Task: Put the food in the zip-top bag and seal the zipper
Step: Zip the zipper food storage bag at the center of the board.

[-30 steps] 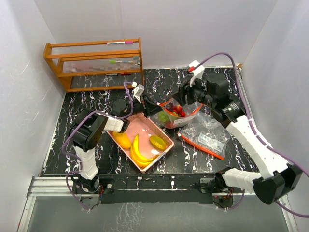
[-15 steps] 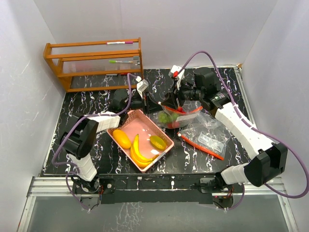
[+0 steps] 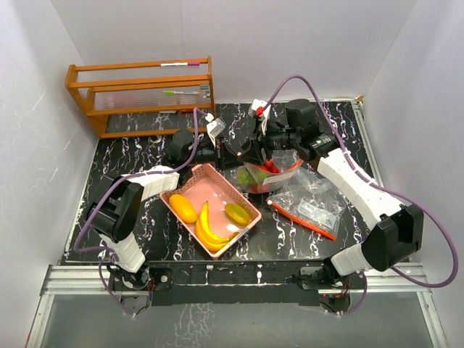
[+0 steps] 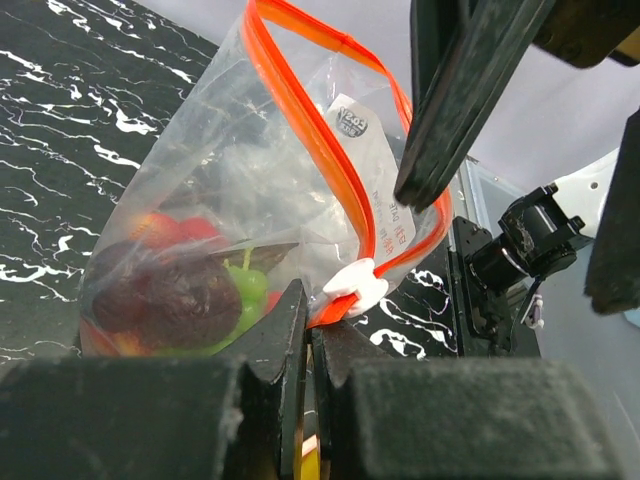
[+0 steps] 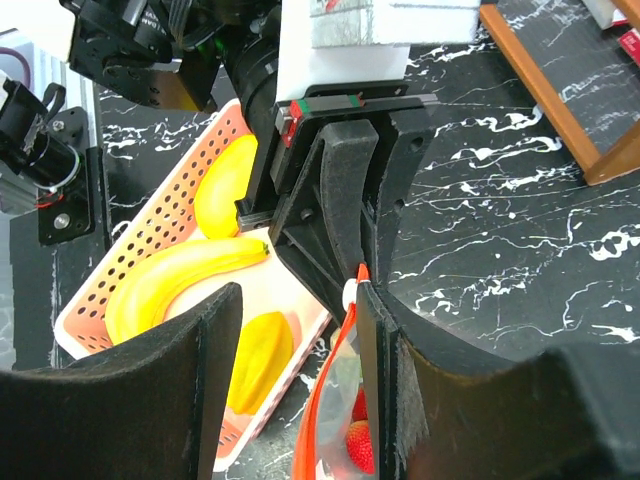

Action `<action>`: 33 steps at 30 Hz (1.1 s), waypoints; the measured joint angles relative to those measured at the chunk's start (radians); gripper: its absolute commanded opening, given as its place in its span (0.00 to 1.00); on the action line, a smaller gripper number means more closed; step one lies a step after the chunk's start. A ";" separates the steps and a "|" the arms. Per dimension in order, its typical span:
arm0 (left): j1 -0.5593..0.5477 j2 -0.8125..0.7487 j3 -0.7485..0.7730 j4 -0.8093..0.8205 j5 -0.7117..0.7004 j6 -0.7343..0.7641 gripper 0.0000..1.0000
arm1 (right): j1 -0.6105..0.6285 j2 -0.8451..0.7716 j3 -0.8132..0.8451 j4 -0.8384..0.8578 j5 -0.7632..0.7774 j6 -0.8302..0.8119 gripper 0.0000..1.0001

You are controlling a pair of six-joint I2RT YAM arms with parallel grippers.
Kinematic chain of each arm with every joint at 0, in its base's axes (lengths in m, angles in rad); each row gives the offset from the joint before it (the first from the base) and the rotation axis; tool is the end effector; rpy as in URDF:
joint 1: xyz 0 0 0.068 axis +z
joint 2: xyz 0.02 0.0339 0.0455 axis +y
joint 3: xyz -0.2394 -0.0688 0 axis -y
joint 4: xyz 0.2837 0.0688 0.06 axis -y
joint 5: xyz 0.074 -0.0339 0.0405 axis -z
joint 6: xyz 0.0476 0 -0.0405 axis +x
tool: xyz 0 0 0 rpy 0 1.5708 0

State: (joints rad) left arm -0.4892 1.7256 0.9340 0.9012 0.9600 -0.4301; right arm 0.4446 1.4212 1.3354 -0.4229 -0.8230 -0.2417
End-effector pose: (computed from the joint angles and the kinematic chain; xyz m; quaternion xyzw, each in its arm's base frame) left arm 0.3345 -0.2222 0.2014 0.3613 0.5815 -0.5692 0.4553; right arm 0.3145 0.1885 0.3339 -0.4567 0.6761 0.3901 0.4268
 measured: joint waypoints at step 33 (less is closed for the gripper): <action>0.003 -0.026 0.021 -0.079 -0.019 0.027 0.00 | 0.000 0.080 -0.001 0.010 0.134 0.048 0.38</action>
State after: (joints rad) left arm -0.4866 1.6997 0.9554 0.8223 0.9409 -0.4034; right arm 0.4446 1.5017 1.3346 -0.4126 -0.6891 -0.1940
